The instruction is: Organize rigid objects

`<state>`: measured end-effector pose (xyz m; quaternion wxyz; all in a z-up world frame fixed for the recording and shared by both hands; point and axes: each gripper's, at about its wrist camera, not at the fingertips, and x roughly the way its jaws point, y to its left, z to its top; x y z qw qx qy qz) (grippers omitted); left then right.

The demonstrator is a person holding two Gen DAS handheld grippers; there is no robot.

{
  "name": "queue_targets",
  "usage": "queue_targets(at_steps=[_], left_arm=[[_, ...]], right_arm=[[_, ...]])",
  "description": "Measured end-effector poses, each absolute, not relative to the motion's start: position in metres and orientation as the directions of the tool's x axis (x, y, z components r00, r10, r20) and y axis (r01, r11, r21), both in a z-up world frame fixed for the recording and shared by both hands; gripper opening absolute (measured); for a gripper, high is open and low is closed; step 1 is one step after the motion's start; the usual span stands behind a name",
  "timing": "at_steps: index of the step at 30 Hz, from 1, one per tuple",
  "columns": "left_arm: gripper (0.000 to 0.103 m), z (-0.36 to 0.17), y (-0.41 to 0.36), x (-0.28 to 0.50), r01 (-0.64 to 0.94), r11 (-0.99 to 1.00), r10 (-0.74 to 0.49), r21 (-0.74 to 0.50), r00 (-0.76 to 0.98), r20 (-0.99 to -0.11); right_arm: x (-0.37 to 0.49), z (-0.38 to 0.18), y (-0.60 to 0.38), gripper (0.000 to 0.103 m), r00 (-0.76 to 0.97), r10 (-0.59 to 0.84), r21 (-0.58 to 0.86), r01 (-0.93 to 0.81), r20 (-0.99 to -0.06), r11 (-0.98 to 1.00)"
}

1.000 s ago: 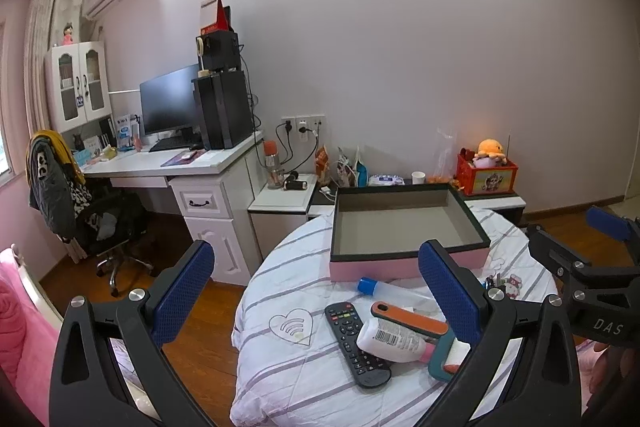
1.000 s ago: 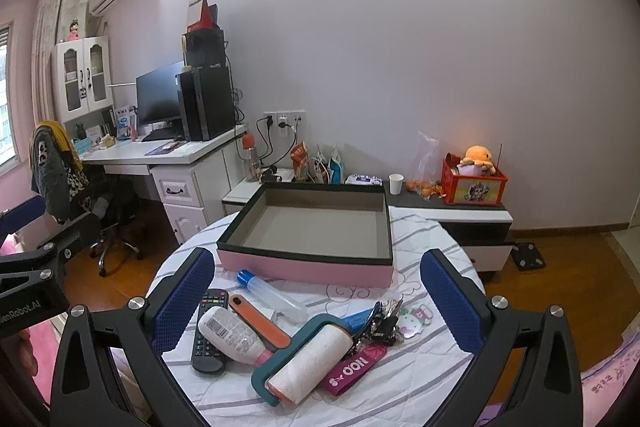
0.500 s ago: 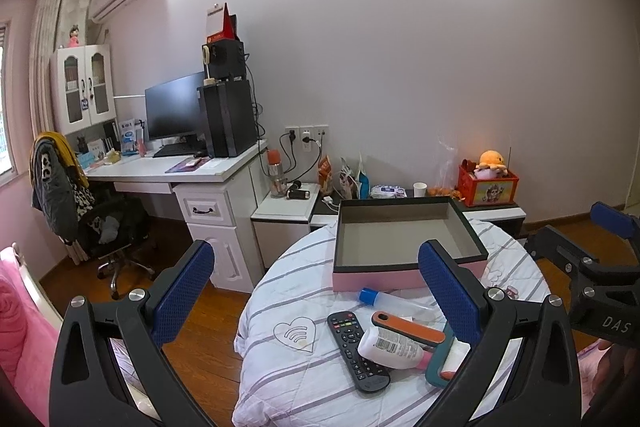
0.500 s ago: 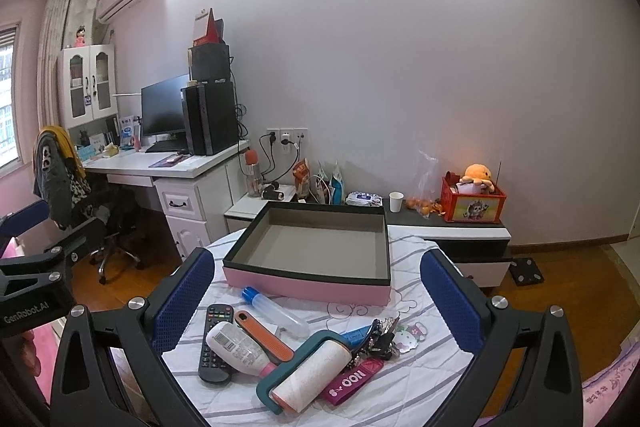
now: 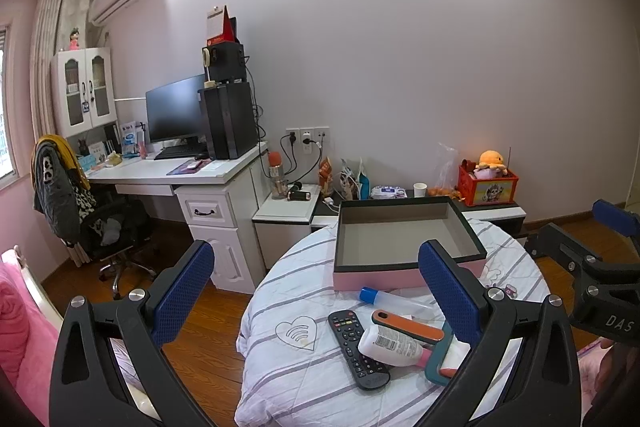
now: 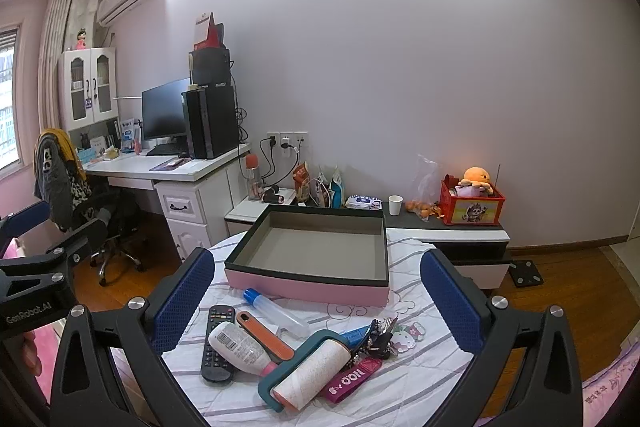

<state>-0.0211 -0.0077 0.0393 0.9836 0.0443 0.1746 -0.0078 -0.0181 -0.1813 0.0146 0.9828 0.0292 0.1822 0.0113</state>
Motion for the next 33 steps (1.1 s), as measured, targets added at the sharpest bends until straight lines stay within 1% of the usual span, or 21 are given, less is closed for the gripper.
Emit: queue_targets(at_steps=[15,20,27,33], left_arm=[[0.103,0.038,-0.011,-0.025,0.034,0.995,0.001,0.093,0.937,-0.35],[0.103,0.035,-0.014,-0.021,0.036,0.995,0.003,0.098,0.931,-0.366],[0.103,0.015,-0.019,-0.001,0.041,0.993,0.007,0.107,0.91,-0.415],[0.103,-0.02,-0.025,0.018,0.057,0.992,0.007,0.116,0.875,-0.484]], right_arm=[[-0.017,0.014,-0.187,0.103,0.929,0.033,0.066,-0.01,-0.368,0.998],[-0.013,0.009,-0.189,0.103,0.924,0.031,0.068,-0.005,-0.382,0.998],[0.0,-0.01,-0.196,0.103,0.904,0.018,0.077,0.016,-0.428,0.997],[0.013,-0.048,-0.209,0.103,0.858,-0.015,0.075,0.062,-0.514,0.995]])
